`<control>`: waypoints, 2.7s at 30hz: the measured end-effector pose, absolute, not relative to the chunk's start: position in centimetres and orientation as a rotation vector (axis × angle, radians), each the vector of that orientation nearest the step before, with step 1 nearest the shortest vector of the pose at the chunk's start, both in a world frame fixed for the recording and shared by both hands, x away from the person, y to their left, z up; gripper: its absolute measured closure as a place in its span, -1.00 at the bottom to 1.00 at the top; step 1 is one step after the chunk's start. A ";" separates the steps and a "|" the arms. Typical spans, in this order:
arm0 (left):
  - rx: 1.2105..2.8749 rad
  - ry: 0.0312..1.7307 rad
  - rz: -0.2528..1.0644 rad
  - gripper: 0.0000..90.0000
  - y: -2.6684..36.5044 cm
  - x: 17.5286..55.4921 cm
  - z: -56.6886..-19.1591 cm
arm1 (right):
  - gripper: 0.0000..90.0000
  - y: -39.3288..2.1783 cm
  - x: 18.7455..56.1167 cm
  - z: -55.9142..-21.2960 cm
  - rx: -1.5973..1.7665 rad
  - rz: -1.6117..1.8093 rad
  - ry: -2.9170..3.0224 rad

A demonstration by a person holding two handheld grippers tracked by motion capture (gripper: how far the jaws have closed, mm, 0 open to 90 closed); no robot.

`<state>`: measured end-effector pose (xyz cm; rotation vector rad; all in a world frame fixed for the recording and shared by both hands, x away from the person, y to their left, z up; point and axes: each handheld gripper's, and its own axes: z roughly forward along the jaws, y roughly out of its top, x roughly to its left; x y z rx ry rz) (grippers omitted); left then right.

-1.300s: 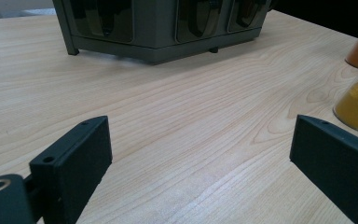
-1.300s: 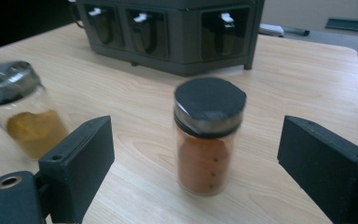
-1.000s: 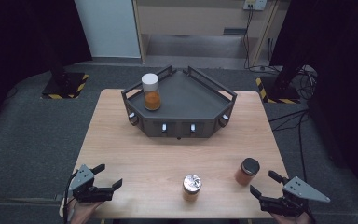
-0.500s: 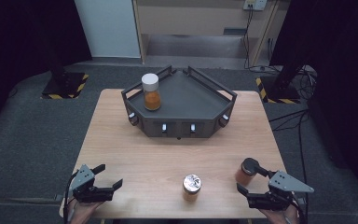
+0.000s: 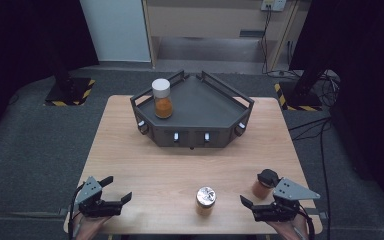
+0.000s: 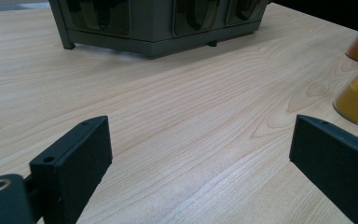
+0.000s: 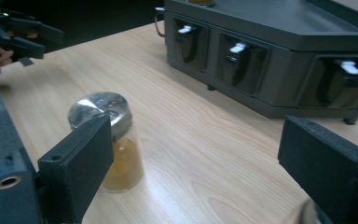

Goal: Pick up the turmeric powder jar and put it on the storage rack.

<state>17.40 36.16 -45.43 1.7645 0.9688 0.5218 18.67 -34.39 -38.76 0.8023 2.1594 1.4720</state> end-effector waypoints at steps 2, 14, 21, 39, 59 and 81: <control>1.765 0.969 0.521 -0.89 36.1 17.4 -45.4 | -0.77 -34.2 18.8 -38.8 0.791 1.475 2.166; 1.769 0.970 0.520 -0.89 36.1 17.5 -45.4 | -0.76 -33.1 19.7 -38.6 0.746 1.501 2.210; 1.765 0.975 0.520 -0.89 36.2 17.4 -45.4 | -0.76 -32.3 20.3 -38.4 0.710 1.514 2.241; 1.776 0.973 0.517 -0.89 36.1 17.5 -45.4 | -0.76 -30.0 21.8 -38.8 0.663 1.531 2.329; 1.783 0.973 0.515 -0.89 36.0 17.6 -45.3 | -0.75 -27.7 23.5 -40.0 0.654 1.532 2.426; 1.789 0.970 0.517 -0.89 36.0 17.6 -45.3 | -0.56 -25.1 25.0 -41.4 0.653 1.467 2.510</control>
